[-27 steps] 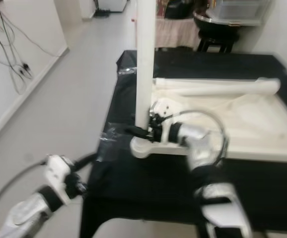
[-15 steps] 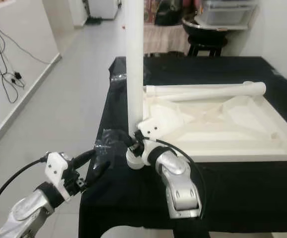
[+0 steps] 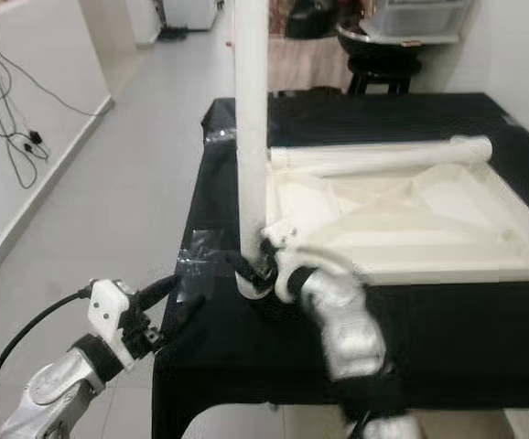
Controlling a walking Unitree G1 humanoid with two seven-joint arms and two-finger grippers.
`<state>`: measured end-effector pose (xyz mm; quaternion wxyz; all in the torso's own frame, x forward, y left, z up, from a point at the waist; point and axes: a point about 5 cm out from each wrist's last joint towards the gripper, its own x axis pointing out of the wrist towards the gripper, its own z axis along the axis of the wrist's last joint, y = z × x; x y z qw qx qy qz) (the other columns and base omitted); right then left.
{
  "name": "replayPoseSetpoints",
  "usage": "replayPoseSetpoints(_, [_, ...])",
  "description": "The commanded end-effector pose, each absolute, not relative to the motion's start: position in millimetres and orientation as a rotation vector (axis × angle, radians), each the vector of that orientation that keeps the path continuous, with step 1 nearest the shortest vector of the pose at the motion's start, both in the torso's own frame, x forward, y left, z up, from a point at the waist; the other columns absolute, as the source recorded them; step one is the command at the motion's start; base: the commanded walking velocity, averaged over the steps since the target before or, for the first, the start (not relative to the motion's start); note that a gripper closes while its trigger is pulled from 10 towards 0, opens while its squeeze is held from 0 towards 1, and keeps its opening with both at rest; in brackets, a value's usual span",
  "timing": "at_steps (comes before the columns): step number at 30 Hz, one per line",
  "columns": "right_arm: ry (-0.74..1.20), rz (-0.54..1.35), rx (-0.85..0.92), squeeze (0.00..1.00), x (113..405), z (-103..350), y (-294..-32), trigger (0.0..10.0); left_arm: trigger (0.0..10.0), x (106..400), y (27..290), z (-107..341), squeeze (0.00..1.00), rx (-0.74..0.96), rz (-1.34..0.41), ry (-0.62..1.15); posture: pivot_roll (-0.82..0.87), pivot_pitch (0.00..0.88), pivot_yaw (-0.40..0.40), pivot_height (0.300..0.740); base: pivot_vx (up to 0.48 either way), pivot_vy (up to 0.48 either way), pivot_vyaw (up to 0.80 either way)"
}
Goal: Building children table
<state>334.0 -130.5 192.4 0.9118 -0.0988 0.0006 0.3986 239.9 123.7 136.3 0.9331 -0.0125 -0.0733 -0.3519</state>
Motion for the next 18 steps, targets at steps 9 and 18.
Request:
replayPoseSetpoints(9, [0.102,1.214,-0.280,0.00,358.7,202.0,-130.3,10.0,10.0,235.6,122.2,133.3,0.00,-0.009,-0.716,-0.136,-0.03,0.118,0.018,0.740,0.000,0.000,0.00])
replayPoseSetpoints(18, [0.179,1.215,-0.242,0.00,368.4,194.0,-135.4,0.0,10.0,233.4,122.5,134.3,0.00,-0.014,-0.709,-0.140,-0.03,0.132,0.006,0.740,0.000,0.000,0.00])
